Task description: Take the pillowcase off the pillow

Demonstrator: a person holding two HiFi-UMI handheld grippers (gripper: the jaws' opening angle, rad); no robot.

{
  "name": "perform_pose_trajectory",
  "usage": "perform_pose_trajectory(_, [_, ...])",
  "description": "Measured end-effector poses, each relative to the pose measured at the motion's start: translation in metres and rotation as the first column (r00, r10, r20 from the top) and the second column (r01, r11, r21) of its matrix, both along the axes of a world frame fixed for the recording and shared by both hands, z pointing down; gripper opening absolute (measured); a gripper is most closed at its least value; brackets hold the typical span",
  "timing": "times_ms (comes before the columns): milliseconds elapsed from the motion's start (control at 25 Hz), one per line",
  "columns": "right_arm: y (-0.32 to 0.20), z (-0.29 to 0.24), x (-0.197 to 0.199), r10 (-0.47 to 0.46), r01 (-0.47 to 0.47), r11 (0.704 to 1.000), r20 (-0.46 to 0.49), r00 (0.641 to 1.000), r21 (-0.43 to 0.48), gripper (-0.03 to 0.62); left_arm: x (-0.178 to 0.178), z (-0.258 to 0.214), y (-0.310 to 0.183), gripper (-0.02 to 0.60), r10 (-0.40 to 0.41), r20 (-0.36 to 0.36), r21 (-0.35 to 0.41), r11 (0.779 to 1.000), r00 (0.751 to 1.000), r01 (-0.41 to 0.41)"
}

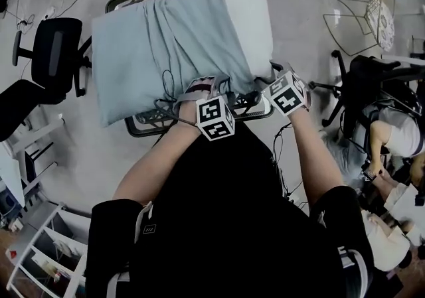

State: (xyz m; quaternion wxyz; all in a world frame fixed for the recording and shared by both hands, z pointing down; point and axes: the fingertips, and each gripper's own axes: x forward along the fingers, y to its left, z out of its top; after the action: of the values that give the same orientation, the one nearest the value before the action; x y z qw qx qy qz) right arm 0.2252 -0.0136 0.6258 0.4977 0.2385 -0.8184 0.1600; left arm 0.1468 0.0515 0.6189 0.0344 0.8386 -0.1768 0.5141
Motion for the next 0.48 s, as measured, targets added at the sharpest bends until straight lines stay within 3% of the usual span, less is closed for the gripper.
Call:
perform_pose_trajectory(80, [-0.003, 0.000, 0.000, -0.039, 0.039, 0.999, 0.024, 0.999, -0.004, 0.255, 0.001, 0.007, -0.008, 0.191, -0.030, 0.043, 0.033, 0.999, 0.999, 0.029])
perform_pose_trajectory(280, [-0.006, 0.000, 0.004, -0.131, 0.132, 0.991, 0.046, 0.990, -0.015, 0.235, -0.016, 0.010, -0.009, 0.066, 0.004, 0.149, 0.046, 0.999, 0.989, -0.011])
perform_pose_trajectory(480, [-0.027, -0.010, 0.006, -0.153, 0.153, 0.988, 0.055, 0.987, 0.011, 0.221, -0.068, 0.011, -0.002, 0.018, -0.053, 0.218, 0.015, 0.999, 0.975, 0.051])
